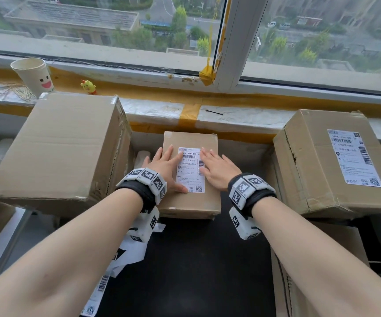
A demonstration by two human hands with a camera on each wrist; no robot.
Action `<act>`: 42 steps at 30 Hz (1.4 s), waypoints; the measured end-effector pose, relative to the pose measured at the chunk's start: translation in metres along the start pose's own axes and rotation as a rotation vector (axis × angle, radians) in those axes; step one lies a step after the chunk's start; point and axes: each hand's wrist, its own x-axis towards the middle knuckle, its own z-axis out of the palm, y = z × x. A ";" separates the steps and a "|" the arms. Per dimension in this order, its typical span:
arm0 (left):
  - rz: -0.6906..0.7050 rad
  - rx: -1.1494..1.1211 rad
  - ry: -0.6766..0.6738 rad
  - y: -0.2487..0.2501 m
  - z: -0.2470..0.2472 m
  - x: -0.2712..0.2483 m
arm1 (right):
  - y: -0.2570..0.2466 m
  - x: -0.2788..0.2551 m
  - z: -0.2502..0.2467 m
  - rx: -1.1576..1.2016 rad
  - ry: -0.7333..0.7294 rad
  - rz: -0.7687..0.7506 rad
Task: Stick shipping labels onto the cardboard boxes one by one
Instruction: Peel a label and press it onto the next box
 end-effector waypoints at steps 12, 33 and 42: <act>0.016 -0.262 0.069 -0.005 0.034 -0.012 | -0.020 -0.035 0.056 0.068 0.177 -0.026; -0.202 -0.882 0.101 -0.004 0.040 -0.026 | -0.002 -0.038 0.066 1.265 0.263 0.227; -0.179 -0.955 0.241 0.007 0.032 -0.071 | -0.020 -0.086 0.054 1.344 0.384 0.219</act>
